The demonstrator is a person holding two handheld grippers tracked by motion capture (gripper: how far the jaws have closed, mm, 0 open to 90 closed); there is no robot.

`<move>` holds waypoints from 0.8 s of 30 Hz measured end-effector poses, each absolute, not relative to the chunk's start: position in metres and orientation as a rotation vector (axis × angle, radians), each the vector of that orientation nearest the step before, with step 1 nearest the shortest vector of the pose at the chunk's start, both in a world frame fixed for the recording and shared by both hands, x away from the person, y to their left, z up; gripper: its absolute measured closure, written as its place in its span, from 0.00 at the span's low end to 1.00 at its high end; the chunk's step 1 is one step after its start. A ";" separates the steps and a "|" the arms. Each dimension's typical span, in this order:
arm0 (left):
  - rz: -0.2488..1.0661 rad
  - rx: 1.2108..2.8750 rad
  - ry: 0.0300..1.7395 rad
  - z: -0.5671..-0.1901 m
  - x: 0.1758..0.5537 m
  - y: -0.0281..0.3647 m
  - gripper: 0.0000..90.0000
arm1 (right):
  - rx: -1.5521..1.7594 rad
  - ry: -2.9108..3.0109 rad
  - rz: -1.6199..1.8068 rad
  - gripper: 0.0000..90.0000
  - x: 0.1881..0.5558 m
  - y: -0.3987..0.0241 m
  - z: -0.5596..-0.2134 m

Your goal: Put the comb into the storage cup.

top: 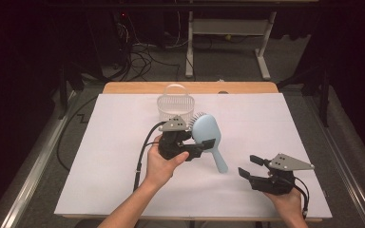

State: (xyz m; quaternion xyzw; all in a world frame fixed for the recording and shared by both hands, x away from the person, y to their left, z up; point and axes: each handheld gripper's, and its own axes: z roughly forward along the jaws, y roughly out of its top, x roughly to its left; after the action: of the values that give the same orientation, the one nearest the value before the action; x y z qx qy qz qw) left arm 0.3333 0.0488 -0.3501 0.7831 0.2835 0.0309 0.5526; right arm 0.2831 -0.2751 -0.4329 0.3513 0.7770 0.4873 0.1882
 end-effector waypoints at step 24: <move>0.126 1.811 0.724 -0.343 0.339 0.070 0.57 | 1.095 2.036 1.383 0.37 0.267 -0.328 -0.448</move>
State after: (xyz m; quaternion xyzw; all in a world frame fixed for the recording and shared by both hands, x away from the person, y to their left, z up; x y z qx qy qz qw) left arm 0.3389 0.0699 -0.3430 0.7680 0.3073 0.0536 0.5594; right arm 0.2673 -0.3275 -0.4478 0.3964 0.7368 0.5007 0.2220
